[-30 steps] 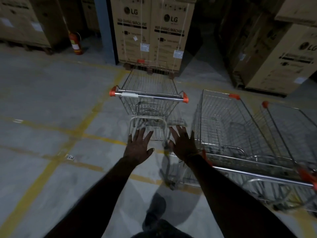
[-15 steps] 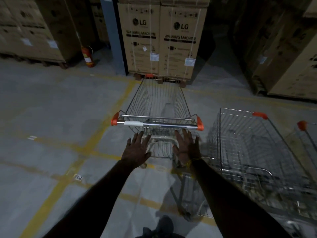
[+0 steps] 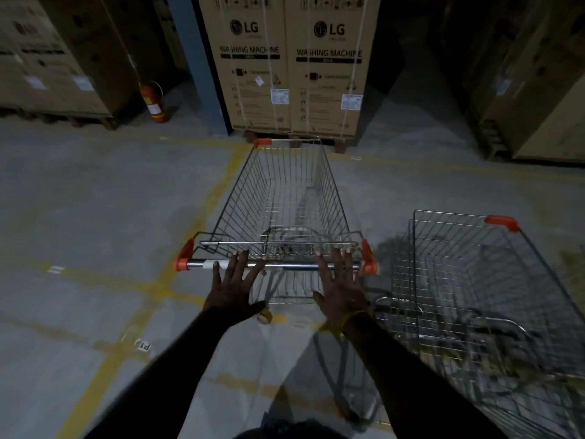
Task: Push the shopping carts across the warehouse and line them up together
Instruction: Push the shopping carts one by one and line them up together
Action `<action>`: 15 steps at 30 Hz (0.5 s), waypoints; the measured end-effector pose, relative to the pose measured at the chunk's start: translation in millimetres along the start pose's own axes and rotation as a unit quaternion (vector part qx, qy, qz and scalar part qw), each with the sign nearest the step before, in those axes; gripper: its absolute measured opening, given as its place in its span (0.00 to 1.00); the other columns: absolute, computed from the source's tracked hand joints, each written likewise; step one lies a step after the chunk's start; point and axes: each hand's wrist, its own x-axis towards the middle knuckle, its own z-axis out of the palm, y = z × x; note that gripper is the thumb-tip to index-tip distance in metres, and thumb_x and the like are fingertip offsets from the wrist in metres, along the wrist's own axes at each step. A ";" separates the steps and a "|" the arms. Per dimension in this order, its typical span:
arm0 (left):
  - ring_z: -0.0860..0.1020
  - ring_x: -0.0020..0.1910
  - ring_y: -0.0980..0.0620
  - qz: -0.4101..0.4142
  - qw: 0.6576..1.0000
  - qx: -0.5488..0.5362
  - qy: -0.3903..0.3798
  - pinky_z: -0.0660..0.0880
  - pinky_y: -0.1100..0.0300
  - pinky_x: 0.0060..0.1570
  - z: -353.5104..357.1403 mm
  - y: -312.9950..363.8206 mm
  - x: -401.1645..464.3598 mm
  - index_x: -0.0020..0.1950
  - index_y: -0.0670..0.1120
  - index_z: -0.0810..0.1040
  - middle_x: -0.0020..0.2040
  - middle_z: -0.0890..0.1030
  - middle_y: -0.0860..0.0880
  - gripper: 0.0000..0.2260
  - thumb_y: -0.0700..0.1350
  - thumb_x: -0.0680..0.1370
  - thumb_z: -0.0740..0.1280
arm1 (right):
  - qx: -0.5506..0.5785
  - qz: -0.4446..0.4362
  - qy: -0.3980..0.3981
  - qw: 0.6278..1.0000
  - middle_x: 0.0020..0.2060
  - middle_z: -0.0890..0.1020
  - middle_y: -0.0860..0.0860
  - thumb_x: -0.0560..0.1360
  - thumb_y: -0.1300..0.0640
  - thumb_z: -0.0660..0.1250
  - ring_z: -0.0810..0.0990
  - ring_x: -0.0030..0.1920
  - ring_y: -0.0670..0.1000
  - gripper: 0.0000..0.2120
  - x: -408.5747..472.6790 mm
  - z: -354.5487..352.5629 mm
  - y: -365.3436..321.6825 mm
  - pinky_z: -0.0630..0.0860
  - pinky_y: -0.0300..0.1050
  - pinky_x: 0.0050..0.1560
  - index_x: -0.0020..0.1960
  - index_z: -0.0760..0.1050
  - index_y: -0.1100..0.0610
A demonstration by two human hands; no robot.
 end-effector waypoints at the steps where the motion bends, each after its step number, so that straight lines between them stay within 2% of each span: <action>1: 0.59 0.76 0.37 0.002 1.000 0.000 -0.001 0.56 0.29 0.67 1.5 0.4 5.6 0.79 0.56 0.49 0.78 0.56 0.41 0.45 0.74 0.66 0.56 | -0.003 0.007 -0.008 1.000 0.78 0.53 0.60 0.66 0.40 0.71 0.45 0.77 0.64 0.48 6.0 0.4 2.9 0.36 0.68 0.72 0.79 0.51 0.48; 3: 0.59 0.75 0.37 0.004 1.000 -0.010 0.002 0.55 0.28 0.67 2.7 3.5 19.7 0.79 0.55 0.50 0.78 0.56 0.41 0.46 0.74 0.66 0.57 | 0.001 0.014 -0.017 1.000 0.78 0.55 0.60 0.65 0.40 0.73 0.49 0.77 0.64 0.48 18.9 1.0 9.3 0.37 0.67 0.71 0.79 0.53 0.47; 5: 0.58 0.76 0.36 0.007 1.000 -0.023 0.005 0.54 0.28 0.67 2.8 6.0 36.6 0.79 0.56 0.51 0.79 0.55 0.41 0.46 0.75 0.66 0.56 | 0.002 0.012 -0.015 1.000 0.77 0.57 0.60 0.65 0.42 0.74 0.53 0.77 0.64 0.48 35.2 -0.2 18.2 0.44 0.67 0.72 0.78 0.55 0.46; 9: 0.45 0.78 0.39 0.009 0.999 -0.048 0.015 0.43 0.31 0.70 0.6 3.7 77.1 0.77 0.62 0.39 0.80 0.43 0.45 0.46 0.77 0.66 0.52 | -0.006 0.006 -0.001 1.000 0.72 0.68 0.60 0.63 0.44 0.74 0.63 0.73 0.65 0.45 75.9 -5.9 37.4 0.56 0.68 0.71 0.76 0.61 0.47; 11: 0.43 0.78 0.39 0.008 0.999 -0.051 0.017 0.42 0.32 0.70 -1.6 0.4 100.0 0.75 0.63 0.35 0.80 0.42 0.45 0.46 0.78 0.64 0.50 | -0.011 0.019 -0.017 1.000 0.72 0.68 0.59 0.64 0.45 0.73 0.63 0.73 0.64 0.45 97.1 -9.3 42.9 0.55 0.66 0.72 0.77 0.58 0.46; 15: 0.43 0.78 0.38 0.025 0.998 -0.058 0.012 0.40 0.31 0.69 -7.2 -15.6 150.9 0.75 0.62 0.35 0.80 0.41 0.44 0.47 0.79 0.63 0.49 | -0.030 0.031 -0.024 0.999 0.74 0.64 0.59 0.68 0.45 0.71 0.60 0.74 0.64 0.43 138.9 -14.6 45.1 0.50 0.65 0.73 0.78 0.55 0.46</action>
